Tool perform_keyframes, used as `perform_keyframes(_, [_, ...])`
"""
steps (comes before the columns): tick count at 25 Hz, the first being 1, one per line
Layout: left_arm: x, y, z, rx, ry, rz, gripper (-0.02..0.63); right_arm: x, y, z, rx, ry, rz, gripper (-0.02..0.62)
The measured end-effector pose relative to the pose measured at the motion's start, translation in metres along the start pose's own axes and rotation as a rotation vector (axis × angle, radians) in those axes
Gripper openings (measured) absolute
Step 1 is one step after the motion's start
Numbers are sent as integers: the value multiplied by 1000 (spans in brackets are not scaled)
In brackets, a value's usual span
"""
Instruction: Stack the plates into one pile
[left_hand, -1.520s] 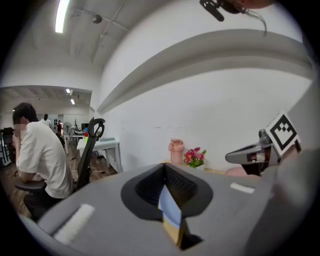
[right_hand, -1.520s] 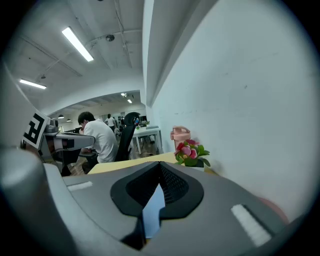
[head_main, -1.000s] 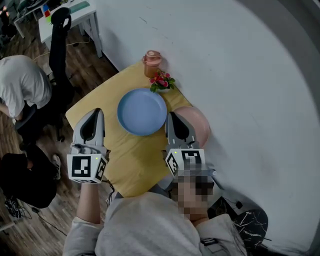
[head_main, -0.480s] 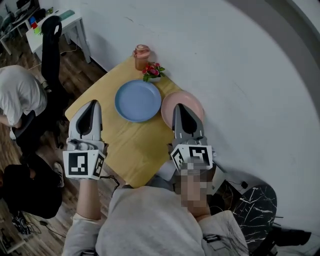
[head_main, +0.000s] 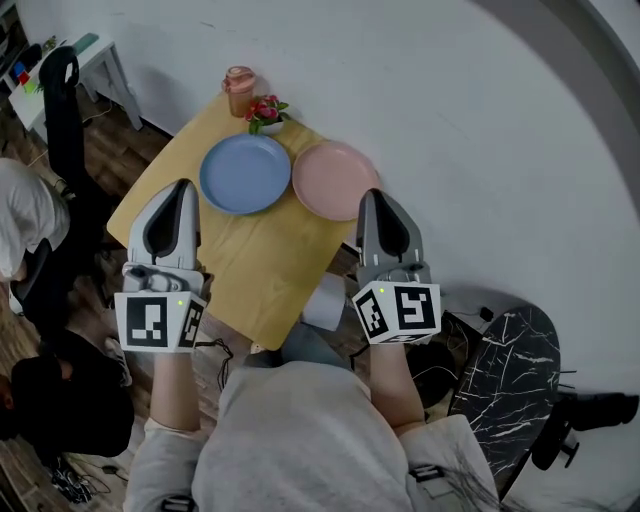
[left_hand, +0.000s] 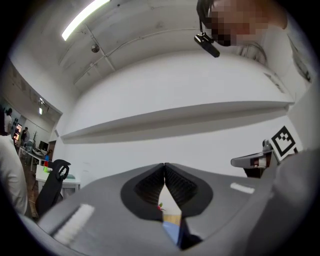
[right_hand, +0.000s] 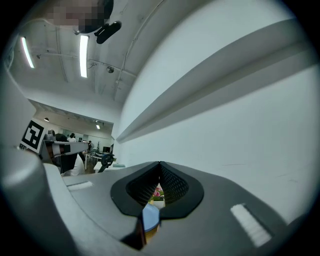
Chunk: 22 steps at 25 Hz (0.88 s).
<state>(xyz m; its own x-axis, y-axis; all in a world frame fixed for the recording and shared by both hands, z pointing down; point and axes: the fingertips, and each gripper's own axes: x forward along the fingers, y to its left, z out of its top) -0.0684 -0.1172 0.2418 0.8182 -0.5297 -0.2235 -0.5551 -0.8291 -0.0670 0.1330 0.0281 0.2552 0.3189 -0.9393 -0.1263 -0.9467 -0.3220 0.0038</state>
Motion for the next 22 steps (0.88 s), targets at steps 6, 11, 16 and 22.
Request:
perform_keyframes(6, [9,-32,-3,-48,-10,-88,60,-33,-27,1,-3,-5,-93,3])
perform_keyframes(11, [24,-53,2,-60,-19,-145,60,-43,-43,7,-10,-25,-131,3])
perform_keyframes(16, [47,-74,3,-57,-23,-183,60,-42,-69,7,-8,-36,-155,3])
perform_keyframes(22, [89,-100,0,-74,-21,-186,60,-20,-114,9,-9,-48,-134,3])
